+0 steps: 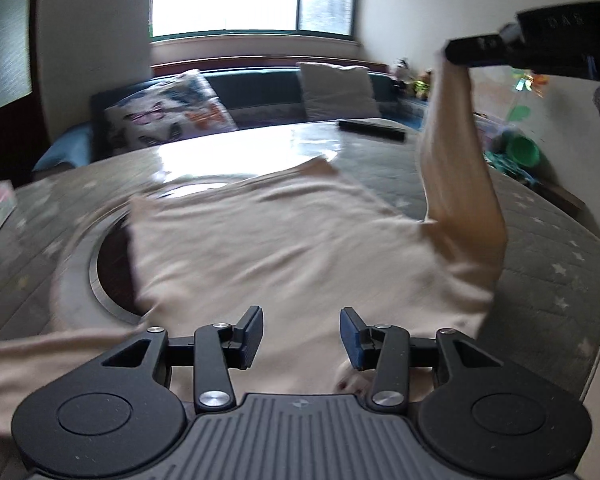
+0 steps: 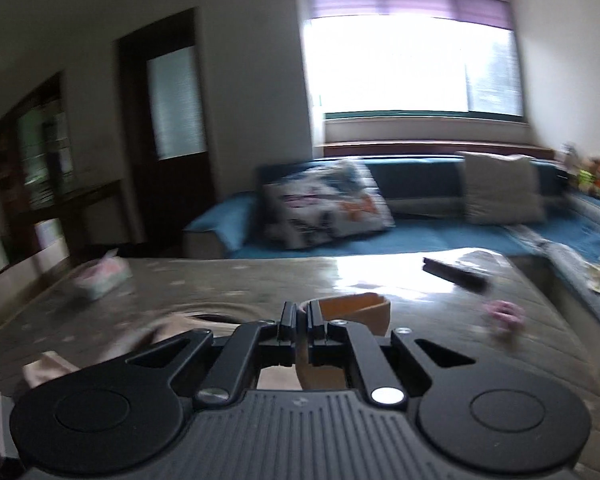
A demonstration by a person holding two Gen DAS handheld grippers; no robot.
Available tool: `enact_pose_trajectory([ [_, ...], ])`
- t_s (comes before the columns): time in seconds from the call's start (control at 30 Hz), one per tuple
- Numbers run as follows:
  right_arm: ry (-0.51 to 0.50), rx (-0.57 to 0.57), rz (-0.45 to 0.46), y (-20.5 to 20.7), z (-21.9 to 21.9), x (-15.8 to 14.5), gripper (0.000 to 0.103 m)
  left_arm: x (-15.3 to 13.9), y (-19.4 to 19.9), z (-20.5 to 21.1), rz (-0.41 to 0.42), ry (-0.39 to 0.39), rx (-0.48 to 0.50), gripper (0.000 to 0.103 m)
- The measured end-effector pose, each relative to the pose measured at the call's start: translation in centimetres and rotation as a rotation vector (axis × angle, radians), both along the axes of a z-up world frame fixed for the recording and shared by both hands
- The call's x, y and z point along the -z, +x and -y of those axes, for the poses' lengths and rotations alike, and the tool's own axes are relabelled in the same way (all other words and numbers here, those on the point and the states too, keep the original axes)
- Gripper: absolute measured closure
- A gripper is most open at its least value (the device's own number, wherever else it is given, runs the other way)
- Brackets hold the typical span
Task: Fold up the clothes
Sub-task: 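Fold the held sleeve and side across the sweatshirt body with the right gripper, then release the folded side and withdraw the right gripper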
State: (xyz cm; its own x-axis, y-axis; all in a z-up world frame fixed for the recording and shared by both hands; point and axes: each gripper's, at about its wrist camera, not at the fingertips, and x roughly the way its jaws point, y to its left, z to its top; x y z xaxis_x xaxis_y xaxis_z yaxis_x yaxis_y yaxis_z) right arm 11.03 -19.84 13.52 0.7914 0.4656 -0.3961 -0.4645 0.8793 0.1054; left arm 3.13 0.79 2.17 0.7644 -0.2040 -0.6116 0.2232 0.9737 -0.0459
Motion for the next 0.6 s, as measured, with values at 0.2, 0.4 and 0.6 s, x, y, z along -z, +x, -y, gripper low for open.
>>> enact_pose_trajectory([
  [0.2, -0.021, -0.184, -0.044, -0.6, -7.4, 1.6, 0.098, 0.9, -1.6, -3.1, -0.022, -0.027, -0.067, 0.057],
  [0.4, -0.071, -0.266, -0.042, -2.1, -9.3, 1.4, 0.087, 0.6, -2.3, -4.3, -0.018, -0.032, -0.09, 0.057],
  [0.6, -0.197, -0.179, -0.088, -1.2, -5.0, 3.2, 0.086, 0.3, -2.1, -4.4, -0.007, -0.035, -0.096, 0.057],
])
